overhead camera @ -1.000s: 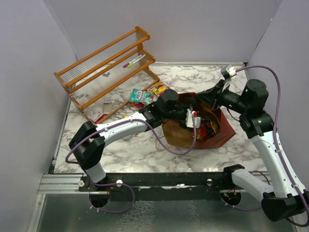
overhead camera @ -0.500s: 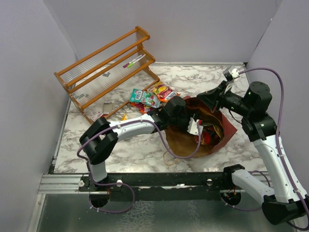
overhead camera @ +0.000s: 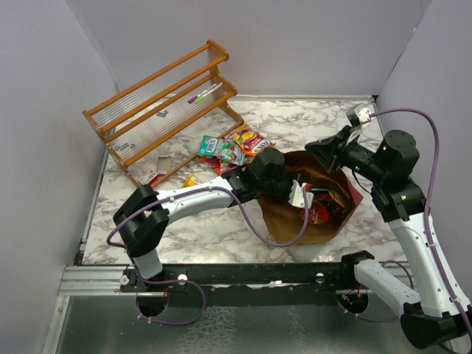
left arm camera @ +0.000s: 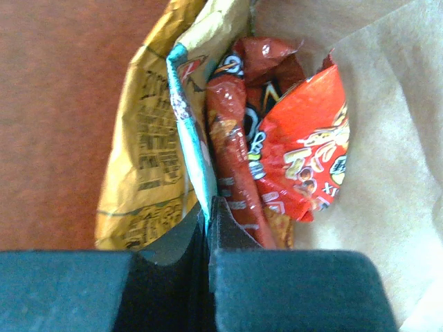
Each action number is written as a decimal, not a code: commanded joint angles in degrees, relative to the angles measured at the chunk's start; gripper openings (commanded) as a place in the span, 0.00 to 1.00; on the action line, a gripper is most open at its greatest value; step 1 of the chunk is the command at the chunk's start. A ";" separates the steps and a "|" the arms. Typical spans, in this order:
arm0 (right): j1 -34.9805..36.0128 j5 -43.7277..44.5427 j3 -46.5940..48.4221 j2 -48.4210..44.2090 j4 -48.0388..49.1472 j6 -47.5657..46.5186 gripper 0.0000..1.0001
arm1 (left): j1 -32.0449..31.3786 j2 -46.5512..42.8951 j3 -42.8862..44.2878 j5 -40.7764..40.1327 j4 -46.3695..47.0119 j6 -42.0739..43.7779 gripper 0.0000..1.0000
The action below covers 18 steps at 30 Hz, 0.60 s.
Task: Take the snacks out of the paper bag
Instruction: Take out the snack from the paper bag.
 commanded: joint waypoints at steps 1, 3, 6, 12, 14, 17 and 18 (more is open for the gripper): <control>0.10 1.64 -0.83 -1.44 1.35 0.38 0.03 | -0.40 -4.46 1.70 -0.89 1.47 -2.18 0.00; 0.10 2.19 -0.83 -1.65 1.28 0.37 0.03 | -0.91 -5.74 1.05 -1.67 2.08 -3.09 0.00; 0.10 2.66 -0.62 -1.51 1.09 0.35 0.03 | -1.87 -9.02 -0.11 -2.54 3.63 -4.54 0.00; 0.15 4.64 -1.02 -1.77 0.66 -0.55 0.03 | -2.58 -17.94 -3.20 -2.79 9.14 -8.37 0.00; 0.10 6.60 -1.26 -2.16 0.78 -0.52 0.03 | -2.58 -20.92 -4.34 -2.55 10.45 -9.35 0.00; 0.10 9.24 -1.65 -2.80 1.50 0.35 0.02 | -2.58 -25.02 -5.70 -2.14 11.08 -10.45 0.00; 0.10 10.28 -1.78 -2.88 1.75 0.76 0.02 | -2.65 -26.25 -5.92 -2.04 10.98 -10.96 0.00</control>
